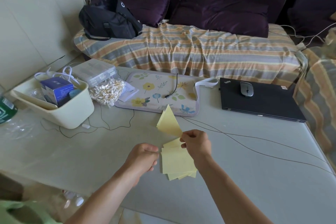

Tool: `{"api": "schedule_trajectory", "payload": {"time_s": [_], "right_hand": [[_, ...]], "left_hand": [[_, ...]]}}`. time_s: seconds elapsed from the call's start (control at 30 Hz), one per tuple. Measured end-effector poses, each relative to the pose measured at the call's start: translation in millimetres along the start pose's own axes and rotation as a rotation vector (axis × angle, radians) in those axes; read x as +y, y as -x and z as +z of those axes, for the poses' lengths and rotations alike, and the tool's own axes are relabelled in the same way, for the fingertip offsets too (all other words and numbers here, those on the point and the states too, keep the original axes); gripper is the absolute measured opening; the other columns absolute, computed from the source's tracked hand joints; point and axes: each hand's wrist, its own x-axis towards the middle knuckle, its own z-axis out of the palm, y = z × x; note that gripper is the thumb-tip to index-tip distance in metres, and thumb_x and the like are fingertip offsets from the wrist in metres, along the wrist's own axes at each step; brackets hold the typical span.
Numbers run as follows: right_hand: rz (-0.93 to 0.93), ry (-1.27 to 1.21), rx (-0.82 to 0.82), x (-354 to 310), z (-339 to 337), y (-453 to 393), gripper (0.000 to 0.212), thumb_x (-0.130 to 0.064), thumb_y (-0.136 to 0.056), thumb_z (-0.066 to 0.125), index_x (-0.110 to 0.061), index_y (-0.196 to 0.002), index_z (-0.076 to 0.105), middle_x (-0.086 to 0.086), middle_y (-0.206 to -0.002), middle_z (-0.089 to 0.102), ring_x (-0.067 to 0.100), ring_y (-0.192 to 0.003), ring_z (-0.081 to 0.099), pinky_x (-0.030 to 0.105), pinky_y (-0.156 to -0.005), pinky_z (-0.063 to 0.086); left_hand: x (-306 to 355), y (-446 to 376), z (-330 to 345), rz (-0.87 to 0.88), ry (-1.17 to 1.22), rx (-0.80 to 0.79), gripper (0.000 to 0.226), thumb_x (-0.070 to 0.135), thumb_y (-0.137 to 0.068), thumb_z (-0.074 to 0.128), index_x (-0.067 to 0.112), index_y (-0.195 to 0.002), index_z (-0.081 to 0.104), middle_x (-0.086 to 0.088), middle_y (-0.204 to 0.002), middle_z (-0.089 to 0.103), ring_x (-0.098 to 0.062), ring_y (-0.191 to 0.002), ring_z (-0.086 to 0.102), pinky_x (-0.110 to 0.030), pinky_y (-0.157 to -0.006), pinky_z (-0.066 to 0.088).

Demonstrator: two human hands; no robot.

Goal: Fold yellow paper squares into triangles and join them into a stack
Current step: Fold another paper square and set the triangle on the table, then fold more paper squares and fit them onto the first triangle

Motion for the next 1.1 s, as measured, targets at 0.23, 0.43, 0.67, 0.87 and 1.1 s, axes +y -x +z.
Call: {"api": "schedule_trajectory", "payload": {"time_s": [0.23,0.43,0.67,0.87,1.1], "right_hand": [[-0.080,0.091,-0.030,-5,25,-10,0.018,-0.013,-0.091,0.061,-0.019,-0.106,0.069,0.001,-0.091,0.074,0.016,-0.085,0.071,0.017,-0.054,0.044],[-0.256,0.581,-0.048,17,17,-13,0.038,-0.021,-0.089,0.069,-0.018,-0.126,0.061,0.006,-0.123,0.057,0.025,-0.118,0.052,0.028,-0.089,0.043],[-0.417,1.005,-0.256,26,4,-6,0.086,-0.059,-0.073,0.079,-0.026,-0.143,0.042,0.001,-0.137,0.035,0.023,-0.128,0.035,0.036,-0.103,0.034],[-0.497,1.001,-0.256,28,0,-6,0.072,-0.063,-0.070,0.079,-0.026,-0.124,0.049,-0.005,-0.119,0.046,0.020,-0.117,0.041,0.034,-0.096,0.028],[-0.483,0.996,-0.249,29,0,-6,0.072,-0.062,-0.071,0.080,-0.021,-0.122,0.048,0.000,-0.123,0.041,0.023,-0.118,0.039,0.034,-0.096,0.039]], "left_hand": [[3,-5,-6,-0.008,-0.025,-0.005,0.018,0.007,-0.090,0.060,0.016,-0.102,0.071,-0.013,-0.103,0.075,-0.024,-0.088,0.071,-0.038,-0.085,0.060],[3,-5,-5,0.002,-0.061,-0.027,0.017,0.008,-0.090,0.061,0.017,-0.101,0.071,-0.014,-0.103,0.075,-0.022,-0.082,0.067,-0.040,-0.087,0.060],[4,-2,1,-0.007,-0.087,-0.037,0.016,0.008,-0.087,0.062,0.016,-0.097,0.071,-0.006,-0.083,0.071,-0.021,-0.074,0.064,-0.042,-0.087,0.060],[0,1,5,-0.028,-0.128,-0.063,0.013,0.007,-0.087,0.062,0.015,-0.094,0.069,-0.007,-0.081,0.068,-0.023,-0.073,0.061,-0.034,-0.076,0.057],[0,4,8,-0.029,-0.161,-0.081,0.014,0.006,-0.090,0.059,0.016,-0.084,0.066,-0.008,-0.080,0.064,-0.024,-0.073,0.057,-0.030,-0.072,0.050]]}}
